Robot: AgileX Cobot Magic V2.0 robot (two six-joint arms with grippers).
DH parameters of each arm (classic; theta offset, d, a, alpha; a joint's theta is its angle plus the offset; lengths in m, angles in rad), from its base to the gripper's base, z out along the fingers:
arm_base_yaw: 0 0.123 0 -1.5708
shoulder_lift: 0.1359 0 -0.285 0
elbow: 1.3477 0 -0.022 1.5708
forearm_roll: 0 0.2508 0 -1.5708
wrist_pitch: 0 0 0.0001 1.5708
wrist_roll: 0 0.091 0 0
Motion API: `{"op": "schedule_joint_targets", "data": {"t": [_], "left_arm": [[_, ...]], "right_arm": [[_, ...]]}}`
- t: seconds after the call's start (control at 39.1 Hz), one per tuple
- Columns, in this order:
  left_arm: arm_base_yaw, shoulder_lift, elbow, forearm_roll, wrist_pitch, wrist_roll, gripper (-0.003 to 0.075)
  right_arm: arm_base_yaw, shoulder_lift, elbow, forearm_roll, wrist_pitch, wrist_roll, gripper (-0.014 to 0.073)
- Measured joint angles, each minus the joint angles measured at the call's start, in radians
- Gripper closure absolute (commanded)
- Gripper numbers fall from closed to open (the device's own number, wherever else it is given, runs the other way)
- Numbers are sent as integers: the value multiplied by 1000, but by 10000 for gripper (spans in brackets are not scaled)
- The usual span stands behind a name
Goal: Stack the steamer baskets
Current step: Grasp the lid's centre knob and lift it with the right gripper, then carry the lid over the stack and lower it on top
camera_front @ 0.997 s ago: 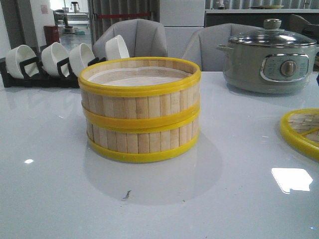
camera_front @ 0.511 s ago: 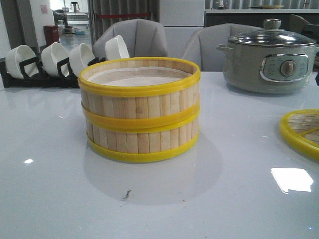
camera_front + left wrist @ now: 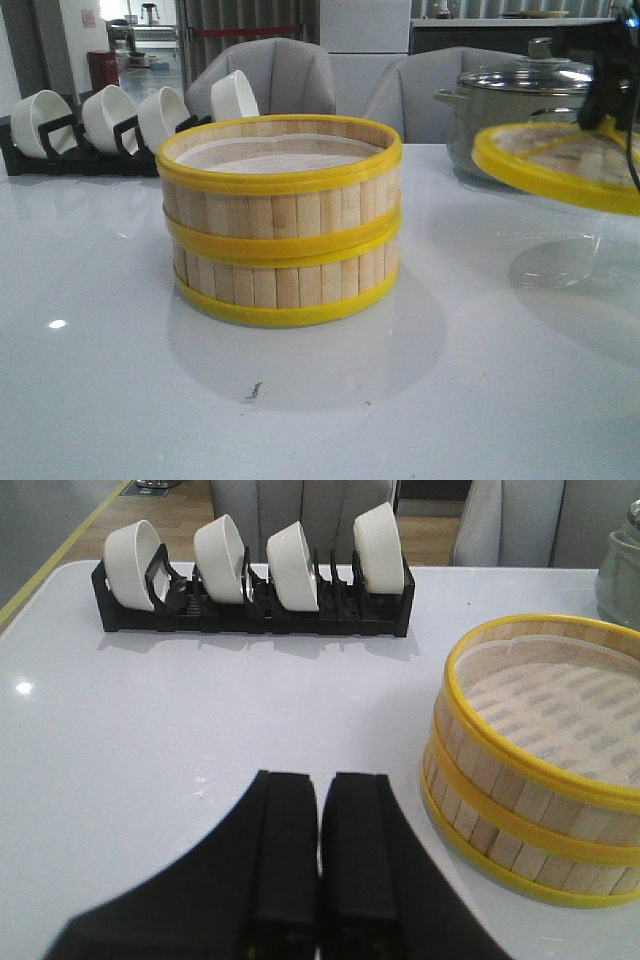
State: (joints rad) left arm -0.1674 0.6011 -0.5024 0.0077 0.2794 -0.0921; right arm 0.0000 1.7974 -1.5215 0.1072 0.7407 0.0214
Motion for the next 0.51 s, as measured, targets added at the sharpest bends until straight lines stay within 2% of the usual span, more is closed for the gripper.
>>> {"op": "schedule_joint_targets", "data": {"t": [0.15,0.28,0.51], "left_arm": [[0,0,0,0,0,0,627],[0,0,0,0,0,0,627],[0,0,0,0,0,0,627]], "right_arm": [[110,-6,-151,0,65,0,567],[254,6,-281,2,103,0,567],[441,133,-456,15,180,0,567]]}}
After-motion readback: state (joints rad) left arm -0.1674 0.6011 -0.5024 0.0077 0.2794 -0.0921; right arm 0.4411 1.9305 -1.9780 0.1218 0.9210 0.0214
